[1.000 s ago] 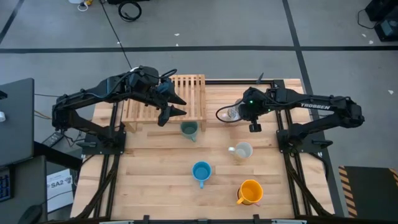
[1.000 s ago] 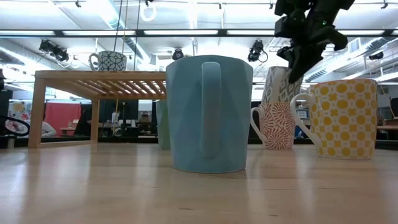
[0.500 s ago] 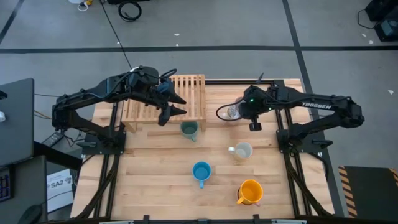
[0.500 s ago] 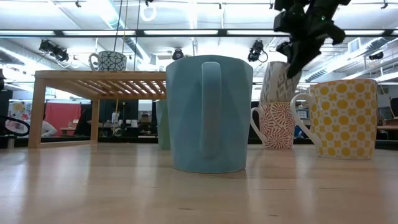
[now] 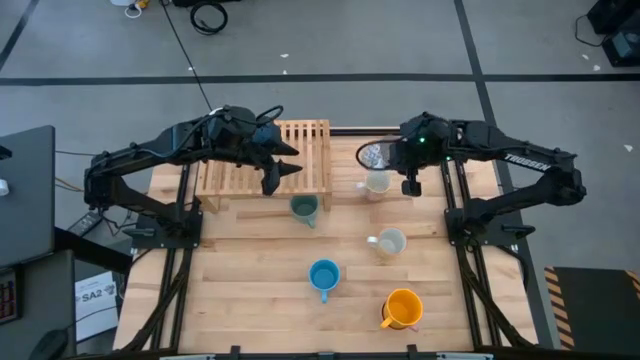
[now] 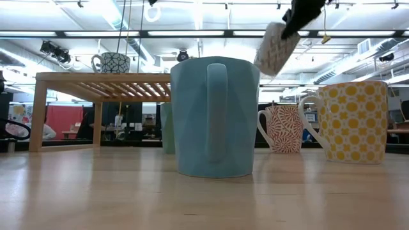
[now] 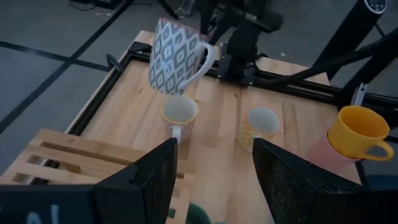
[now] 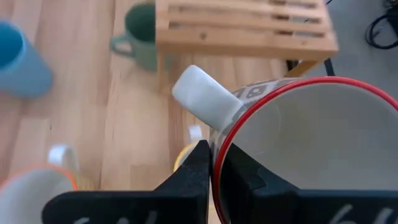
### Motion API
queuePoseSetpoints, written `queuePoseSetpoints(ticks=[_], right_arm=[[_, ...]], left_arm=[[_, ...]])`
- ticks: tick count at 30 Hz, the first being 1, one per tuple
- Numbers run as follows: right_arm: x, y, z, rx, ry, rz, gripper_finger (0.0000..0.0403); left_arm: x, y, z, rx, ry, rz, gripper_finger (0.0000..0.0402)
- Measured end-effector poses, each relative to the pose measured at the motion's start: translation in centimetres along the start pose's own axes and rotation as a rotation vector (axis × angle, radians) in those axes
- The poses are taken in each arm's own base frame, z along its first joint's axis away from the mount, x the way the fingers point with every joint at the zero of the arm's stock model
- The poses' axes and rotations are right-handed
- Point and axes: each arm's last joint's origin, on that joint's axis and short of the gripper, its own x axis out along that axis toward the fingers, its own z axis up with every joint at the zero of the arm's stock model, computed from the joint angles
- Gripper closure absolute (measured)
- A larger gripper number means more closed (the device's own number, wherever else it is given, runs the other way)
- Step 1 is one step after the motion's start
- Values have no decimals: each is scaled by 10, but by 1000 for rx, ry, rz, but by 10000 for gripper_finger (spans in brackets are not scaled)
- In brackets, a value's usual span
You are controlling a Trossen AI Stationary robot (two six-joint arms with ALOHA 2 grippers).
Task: Place coffee mugs
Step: Put the white-gray patterned mug on the shelf
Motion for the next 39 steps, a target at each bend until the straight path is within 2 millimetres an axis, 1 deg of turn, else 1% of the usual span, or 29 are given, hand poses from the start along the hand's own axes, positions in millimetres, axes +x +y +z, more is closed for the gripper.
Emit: queuePoseSetpoints(ticks=[6,14,21,26,33,39], right_arm=[[-10,-3,11,134,-79,-20,373],[-5,-6,14,298,-84,-59,373],[5,-8,17,363,-68,-90,373],[14,-13,21,434,-76,-98,373],[23,-17,24,448,-82,-85,373],[24,-18,25,449,-97,-74,373]], left_arm=[[12,0,4,10,-37,14,186],[38,-1,10,120,-107,80,186],[55,-1,13,176,-151,106,186],[64,1,10,184,-123,159,186],[73,-2,8,235,-111,221,187],[87,-6,8,279,-137,240,187]])
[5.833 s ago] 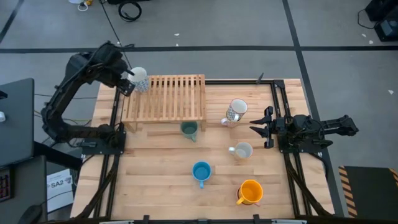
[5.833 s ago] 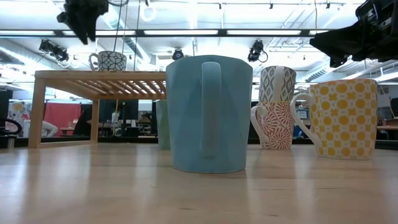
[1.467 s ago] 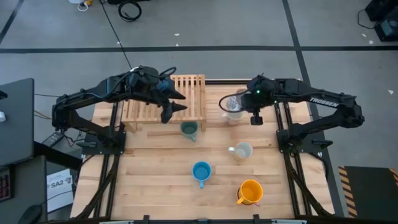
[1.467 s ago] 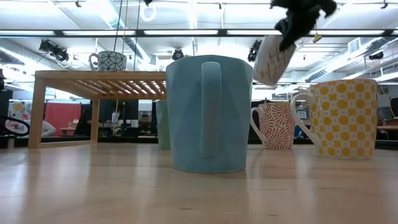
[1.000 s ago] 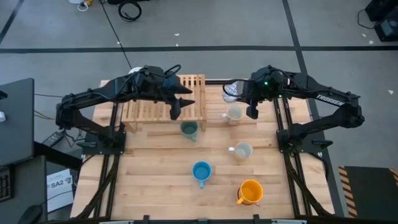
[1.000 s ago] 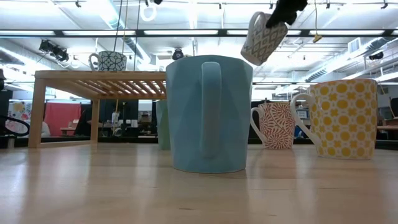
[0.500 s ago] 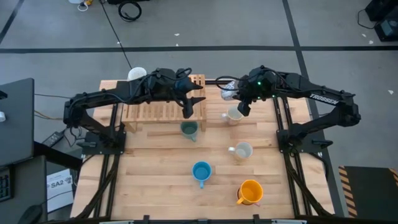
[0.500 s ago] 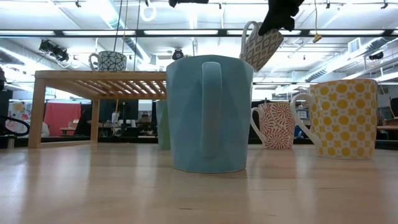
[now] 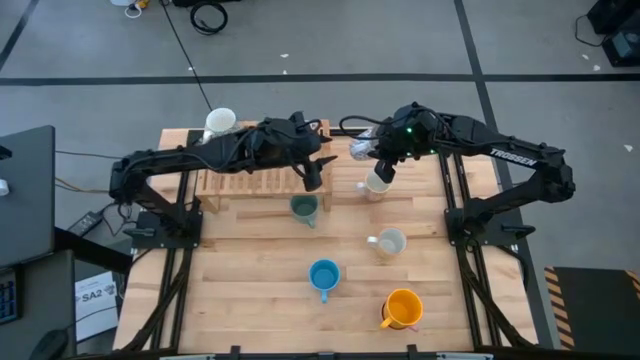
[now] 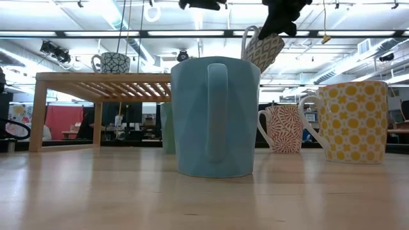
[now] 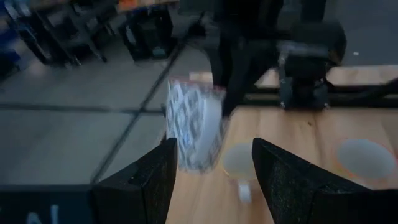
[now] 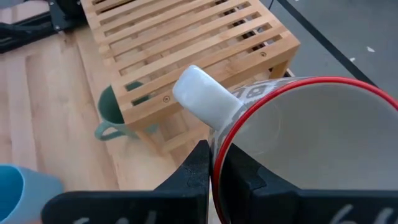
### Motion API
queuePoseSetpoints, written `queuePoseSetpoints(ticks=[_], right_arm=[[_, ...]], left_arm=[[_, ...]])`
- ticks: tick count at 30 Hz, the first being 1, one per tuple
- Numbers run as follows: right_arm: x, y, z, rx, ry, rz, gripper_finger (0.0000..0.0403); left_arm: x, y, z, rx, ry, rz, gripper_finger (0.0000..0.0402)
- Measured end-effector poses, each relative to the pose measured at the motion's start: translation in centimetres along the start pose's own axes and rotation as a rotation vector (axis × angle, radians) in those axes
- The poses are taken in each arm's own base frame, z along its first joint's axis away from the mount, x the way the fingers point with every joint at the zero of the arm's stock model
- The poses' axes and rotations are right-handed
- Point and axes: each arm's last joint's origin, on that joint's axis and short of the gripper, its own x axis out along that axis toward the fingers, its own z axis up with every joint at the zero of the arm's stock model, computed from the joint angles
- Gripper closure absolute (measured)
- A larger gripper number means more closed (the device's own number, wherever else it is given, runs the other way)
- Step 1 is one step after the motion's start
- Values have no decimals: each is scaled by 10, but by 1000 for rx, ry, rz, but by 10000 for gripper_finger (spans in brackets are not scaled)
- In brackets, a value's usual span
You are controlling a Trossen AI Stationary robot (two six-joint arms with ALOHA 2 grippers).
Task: Place coffee mugs
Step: Put the white-gray patterned mug on the shelf
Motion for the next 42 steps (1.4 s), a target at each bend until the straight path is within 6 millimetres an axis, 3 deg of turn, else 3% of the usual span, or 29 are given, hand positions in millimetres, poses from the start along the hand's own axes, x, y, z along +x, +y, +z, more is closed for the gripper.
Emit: queuePoseSetpoints(ticks=[20,32,42], right_arm=[[5,1,1,29,11,48,371],[5,3,3,26,-5,120,371],[5,3,3,25,-6,119,371]], left_arm=[[73,-24,-22,73,-66,43,187],[80,-22,-27,72,-39,111,190],[79,-22,-27,72,-38,111,253]])
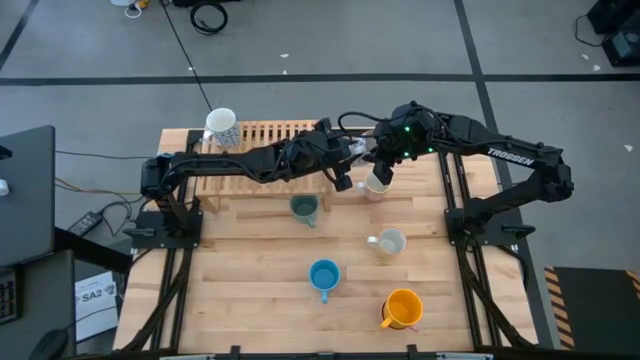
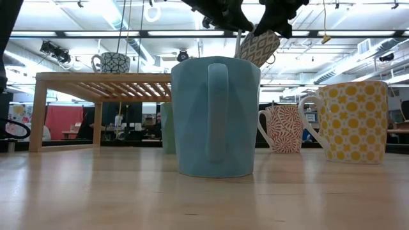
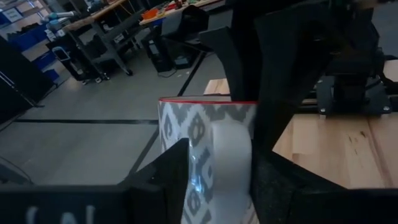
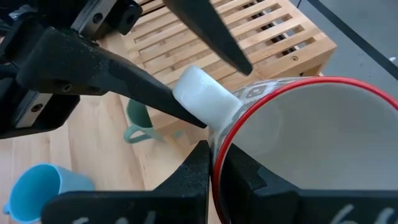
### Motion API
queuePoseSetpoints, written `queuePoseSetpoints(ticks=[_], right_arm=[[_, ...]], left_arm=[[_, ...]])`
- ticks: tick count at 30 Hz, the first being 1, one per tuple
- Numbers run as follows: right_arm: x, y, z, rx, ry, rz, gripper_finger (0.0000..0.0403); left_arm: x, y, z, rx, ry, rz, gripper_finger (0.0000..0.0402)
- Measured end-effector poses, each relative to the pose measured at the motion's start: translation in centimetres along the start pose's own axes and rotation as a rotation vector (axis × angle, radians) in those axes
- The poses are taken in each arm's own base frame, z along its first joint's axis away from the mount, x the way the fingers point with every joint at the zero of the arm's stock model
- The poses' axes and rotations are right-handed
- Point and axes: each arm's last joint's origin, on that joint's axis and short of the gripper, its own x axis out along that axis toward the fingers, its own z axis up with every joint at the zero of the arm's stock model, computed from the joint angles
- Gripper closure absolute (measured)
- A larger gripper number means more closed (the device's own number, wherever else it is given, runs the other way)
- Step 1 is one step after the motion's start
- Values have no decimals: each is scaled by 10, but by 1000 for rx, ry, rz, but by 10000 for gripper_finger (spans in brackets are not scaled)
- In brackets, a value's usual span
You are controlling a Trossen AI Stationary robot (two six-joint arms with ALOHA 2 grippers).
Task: Place coffee mugs
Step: Put the white-gray patterned mug on the shelf
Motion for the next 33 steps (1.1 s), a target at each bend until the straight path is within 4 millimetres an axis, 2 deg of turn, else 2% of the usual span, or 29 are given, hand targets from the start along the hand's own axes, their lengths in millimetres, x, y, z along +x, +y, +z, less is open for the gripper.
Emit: queuePoseSetpoints(ticks=[12,23,33], right_arm=[[0,0,0,0,-2,-1,371],[0,0,0,-1,-2,0,368],[0,0,2,-3,-21,3,318]], left_arm=[[0,-1,0,1,0,-3,325],[-1,-2,1,0,-2,-7,321],[-1,-2,1,-2,-2,-3,324]])
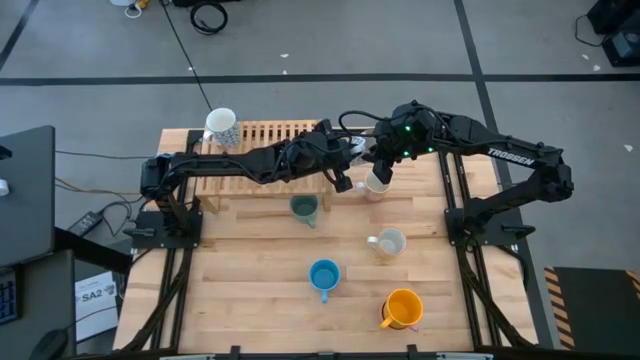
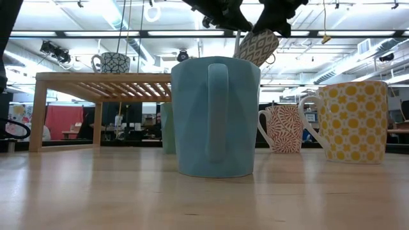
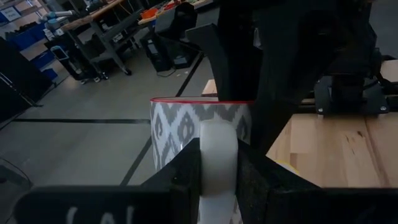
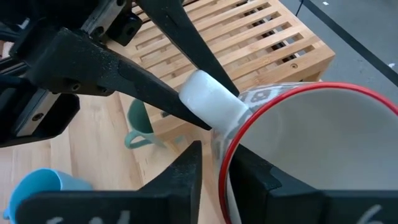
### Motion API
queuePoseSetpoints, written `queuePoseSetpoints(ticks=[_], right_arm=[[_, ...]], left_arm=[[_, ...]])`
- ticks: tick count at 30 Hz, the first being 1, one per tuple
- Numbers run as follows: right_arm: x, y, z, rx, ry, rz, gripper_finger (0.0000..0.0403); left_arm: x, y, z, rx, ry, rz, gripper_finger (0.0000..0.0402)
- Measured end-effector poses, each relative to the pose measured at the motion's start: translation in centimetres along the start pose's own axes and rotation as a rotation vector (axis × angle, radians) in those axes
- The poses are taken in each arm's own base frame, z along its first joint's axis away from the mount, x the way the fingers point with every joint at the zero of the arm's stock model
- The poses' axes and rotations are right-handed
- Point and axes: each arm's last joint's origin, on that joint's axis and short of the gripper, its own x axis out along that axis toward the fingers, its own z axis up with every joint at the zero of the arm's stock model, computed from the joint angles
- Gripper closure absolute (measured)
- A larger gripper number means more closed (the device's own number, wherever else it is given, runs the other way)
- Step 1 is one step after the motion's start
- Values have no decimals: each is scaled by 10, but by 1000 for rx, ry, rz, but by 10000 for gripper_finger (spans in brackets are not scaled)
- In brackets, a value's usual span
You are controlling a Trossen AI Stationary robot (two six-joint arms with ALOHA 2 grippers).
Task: Place coffee mugs
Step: Put the white-gray patterned mug on the shelf
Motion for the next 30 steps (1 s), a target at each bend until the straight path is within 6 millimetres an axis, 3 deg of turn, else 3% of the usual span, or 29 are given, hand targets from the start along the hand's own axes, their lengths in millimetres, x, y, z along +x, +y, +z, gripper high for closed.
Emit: queuePoseSetpoints(ticks=[15,24,30], right_arm=[[-6,1,0,-75,-18,4,233],[-50,3,-3,-184,-141,7,232],[-80,4,-8,-185,-229,-17,233]], left_arm=[[0,2,0,0,15,61,326],[-3,5,1,-15,27,119,326],[-20,15,13,-73,0,137,326]])
